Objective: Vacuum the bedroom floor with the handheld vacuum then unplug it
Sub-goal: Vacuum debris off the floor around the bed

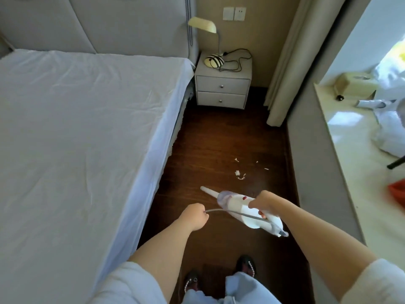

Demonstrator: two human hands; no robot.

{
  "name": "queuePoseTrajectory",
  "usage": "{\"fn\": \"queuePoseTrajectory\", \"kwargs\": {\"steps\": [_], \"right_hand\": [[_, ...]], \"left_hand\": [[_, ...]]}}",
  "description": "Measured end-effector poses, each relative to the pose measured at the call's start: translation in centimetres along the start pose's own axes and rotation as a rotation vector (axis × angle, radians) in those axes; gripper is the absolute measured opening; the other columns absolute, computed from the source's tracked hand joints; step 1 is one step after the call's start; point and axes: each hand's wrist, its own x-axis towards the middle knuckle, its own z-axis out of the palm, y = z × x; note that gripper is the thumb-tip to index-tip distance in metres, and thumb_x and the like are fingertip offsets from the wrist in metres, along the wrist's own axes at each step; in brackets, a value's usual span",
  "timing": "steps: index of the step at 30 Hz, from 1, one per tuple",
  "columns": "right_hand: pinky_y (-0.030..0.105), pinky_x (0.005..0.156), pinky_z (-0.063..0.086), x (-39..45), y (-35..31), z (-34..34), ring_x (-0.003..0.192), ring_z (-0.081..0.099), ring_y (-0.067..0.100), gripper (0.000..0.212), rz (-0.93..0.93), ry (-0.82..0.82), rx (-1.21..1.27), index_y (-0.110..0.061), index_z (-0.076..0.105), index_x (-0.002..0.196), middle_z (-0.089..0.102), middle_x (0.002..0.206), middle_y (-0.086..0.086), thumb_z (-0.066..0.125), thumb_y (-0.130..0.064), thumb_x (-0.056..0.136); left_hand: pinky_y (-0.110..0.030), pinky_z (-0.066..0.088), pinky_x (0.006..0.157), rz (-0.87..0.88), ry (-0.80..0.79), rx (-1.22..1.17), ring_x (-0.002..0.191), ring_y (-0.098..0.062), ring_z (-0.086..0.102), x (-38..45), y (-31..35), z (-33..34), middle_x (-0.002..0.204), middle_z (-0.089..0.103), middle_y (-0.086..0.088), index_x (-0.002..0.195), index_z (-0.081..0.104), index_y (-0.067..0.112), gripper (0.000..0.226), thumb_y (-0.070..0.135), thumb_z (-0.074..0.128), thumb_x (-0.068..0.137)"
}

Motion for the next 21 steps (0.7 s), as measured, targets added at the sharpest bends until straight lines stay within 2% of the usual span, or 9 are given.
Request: {"fn": "queuePoseTrajectory", "kwargs": {"steps": [7,9,10,13,16,17,19,20,21], "right_hand": [[0.030,0.080,0.048,0.9,0.3,-1.6,0.091,0.061,0.025,0.043,-0.035,-0.047,-0.023,-0.001,0.056,0.128,0.065,0.112,0.017,0.057,-0.027,0.093],[0.027,0.059,0.051,1.5,-0.8,-1.5,0.066,0.060,0.020,0.040,-0.099,-0.064,0.015,0.003,0.057,0.125,0.064,0.118,0.024,0.059,-0.019,0.091],[0.024,0.049,0.046,1.8,-1.5,-1.4,0.054,0.054,0.017,0.039,-0.132,-0.074,0.028,0.006,0.058,0.122,0.064,0.119,0.027,0.060,-0.014,0.089],[0.021,0.041,0.040,2.3,-3.3,-0.5,0.046,0.047,0.014,0.035,-0.201,-0.095,-0.016,0.008,0.060,0.119,0.064,0.117,0.027,0.060,-0.011,0.089],[0.022,0.043,0.043,2.3,-4.8,0.7,0.050,0.051,0.015,0.035,-0.233,-0.127,-0.063,0.005,0.059,0.120,0.065,0.116,0.024,0.058,-0.012,0.090],[0.022,0.050,0.047,2.2,-5.1,1.1,0.058,0.056,0.017,0.037,-0.220,-0.135,-0.073,0.004,0.057,0.124,0.064,0.119,0.023,0.056,-0.014,0.091],[0.026,0.077,0.051,2.1,-5.0,1.5,0.094,0.063,0.023,0.044,-0.156,-0.101,-0.119,-0.001,0.048,0.135,0.058,0.129,0.017,0.049,-0.023,0.097],[0.027,0.082,0.049,1.9,-4.7,1.6,0.105,0.060,0.025,0.045,-0.149,-0.079,-0.128,-0.003,0.046,0.137,0.057,0.131,0.015,0.048,-0.026,0.098],[0.027,0.076,0.049,2.0,-4.5,1.6,0.103,0.060,0.025,0.044,-0.155,-0.092,-0.123,-0.001,0.049,0.135,0.059,0.128,0.017,0.049,-0.024,0.097]], "left_hand": [[-0.025,0.044,0.078,-0.038,0.023,0.004,0.097,-0.021,0.060,0.2,0.9,0.8,0.107,0.063,-0.010,0.104,0.060,0.007,0.025,0.024,0.043,0.098],[-0.025,0.045,0.080,-0.095,0.036,-0.008,0.099,-0.022,0.061,-0.2,-0.1,0.5,0.108,0.063,-0.009,0.105,0.060,0.007,0.025,0.025,0.044,0.098],[-0.026,0.046,0.082,-0.128,0.045,-0.018,0.099,-0.022,0.061,-0.4,-0.7,0.3,0.108,0.063,-0.010,0.105,0.060,0.007,0.025,0.024,0.044,0.098],[-0.027,0.045,0.081,-0.189,0.060,-0.044,0.101,-0.024,0.060,-0.9,-1.8,-0.1,0.110,0.062,-0.012,0.106,0.060,0.004,0.027,0.024,0.044,0.098],[-0.025,0.041,0.077,-0.234,0.069,-0.072,0.102,-0.024,0.060,-1.3,-2.4,-0.2,0.110,0.062,-0.012,0.108,0.059,0.004,0.027,0.025,0.044,0.098],[-0.024,0.042,0.077,-0.244,0.071,-0.080,0.102,-0.024,0.060,-1.4,-2.5,-0.1,0.110,0.062,-0.012,0.108,0.059,0.004,0.027,0.025,0.044,0.098],[-0.024,0.043,0.079,-0.256,0.069,-0.075,0.103,-0.023,0.060,-1.6,-2.5,-0.1,0.111,0.062,-0.011,0.109,0.059,0.006,0.026,0.025,0.045,0.098],[-0.024,0.043,0.079,-0.257,0.065,-0.065,0.103,-0.023,0.060,-1.6,-2.5,-0.1,0.111,0.062,-0.010,0.109,0.059,0.006,0.026,0.025,0.045,0.098],[-0.023,0.042,0.077,-0.249,0.062,-0.056,0.102,-0.023,0.060,-1.5,-2.4,-0.1,0.110,0.062,-0.011,0.108,0.059,0.006,0.026,0.025,0.045,0.098]]}}
